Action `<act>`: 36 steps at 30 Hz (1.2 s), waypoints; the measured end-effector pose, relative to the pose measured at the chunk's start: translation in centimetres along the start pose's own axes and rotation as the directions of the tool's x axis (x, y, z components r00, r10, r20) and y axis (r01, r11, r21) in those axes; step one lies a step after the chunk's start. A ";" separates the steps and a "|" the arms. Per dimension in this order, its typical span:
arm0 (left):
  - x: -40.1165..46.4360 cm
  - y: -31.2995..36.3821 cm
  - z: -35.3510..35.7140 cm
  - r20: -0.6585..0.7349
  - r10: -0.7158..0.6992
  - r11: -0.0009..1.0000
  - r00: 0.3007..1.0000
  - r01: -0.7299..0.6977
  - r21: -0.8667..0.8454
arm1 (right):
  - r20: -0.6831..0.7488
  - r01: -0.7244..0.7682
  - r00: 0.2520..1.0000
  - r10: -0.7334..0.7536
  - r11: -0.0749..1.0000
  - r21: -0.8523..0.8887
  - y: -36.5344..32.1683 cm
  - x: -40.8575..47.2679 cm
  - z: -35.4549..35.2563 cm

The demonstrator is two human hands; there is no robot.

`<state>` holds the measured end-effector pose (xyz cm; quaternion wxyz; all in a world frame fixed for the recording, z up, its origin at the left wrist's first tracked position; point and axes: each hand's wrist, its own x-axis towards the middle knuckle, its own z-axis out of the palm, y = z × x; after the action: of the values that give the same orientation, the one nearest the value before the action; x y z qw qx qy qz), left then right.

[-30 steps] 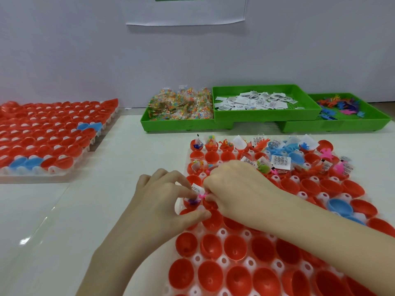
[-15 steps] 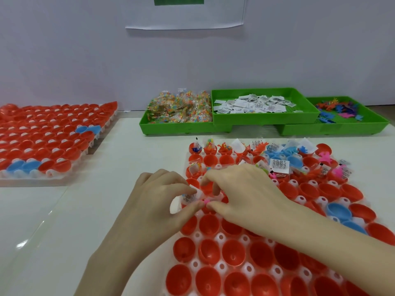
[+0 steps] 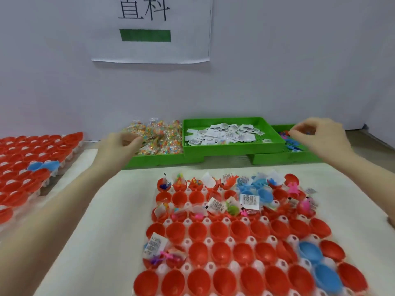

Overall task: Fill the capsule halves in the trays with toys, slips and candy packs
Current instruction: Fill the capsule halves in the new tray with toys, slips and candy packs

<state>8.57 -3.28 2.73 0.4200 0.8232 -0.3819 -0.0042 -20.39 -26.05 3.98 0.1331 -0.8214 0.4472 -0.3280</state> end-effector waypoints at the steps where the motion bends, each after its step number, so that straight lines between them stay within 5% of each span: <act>1: 1.5 -0.6 0.8 0.023 -0.032 0.998 0.999 0.030 0.048 | 0.028 -0.060 0.998 0.061 0.997 -0.055 1.8 1.3 0.7; 6: 5.2 -3.7 3.6 0.186 -0.249 0.891 0.951 0.149 0.430 | 0.267 -0.193 0.931 0.249 0.956 -0.222 6.6 5.0 3.7; 9: 5.3 -4.7 4.8 0.100 -0.301 0.838 0.948 0.213 0.503 | 0.336 -0.278 0.868 0.366 0.918 -0.281 7.3 5.9 5.2; 12: 5.0 -4.6 5.2 -0.056 -0.296 0.873 0.954 0.294 0.390 | 0.343 -0.318 0.842 0.417 0.896 -0.309 7.4 6.6 6.0; 17: 5.0 -4.6 5.7 -0.185 -0.299 0.927 0.936 0.331 0.176 | 0.213 -0.283 0.923 0.322 0.939 -0.193 7.3 6.5 6.1; 26: 3.8 -4.1 4.7 -0.341 -0.231 0.967 0.911 0.177 -0.182 | -0.016 -0.222 0.974 0.227 0.933 -0.284 7.2 5.7 5.6; 32: 0.9 -1.7 2.3 -0.379 -0.331 0.844 0.864 0.092 -0.529 | -0.175 -0.246 0.954 0.243 0.969 0.002 6.7 5.8 4.8; 36: -3.0 0.6 -0.2 -0.261 -0.264 0.763 0.929 0.035 -0.645 | -0.133 -0.151 0.969 0.208 0.925 0.348 3.5 6.9 4.7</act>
<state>6.13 -1.50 2.34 0.7281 0.6512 -0.2128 -0.0250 -16.92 -34.01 1.54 0.2623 -0.7116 0.4680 -0.4536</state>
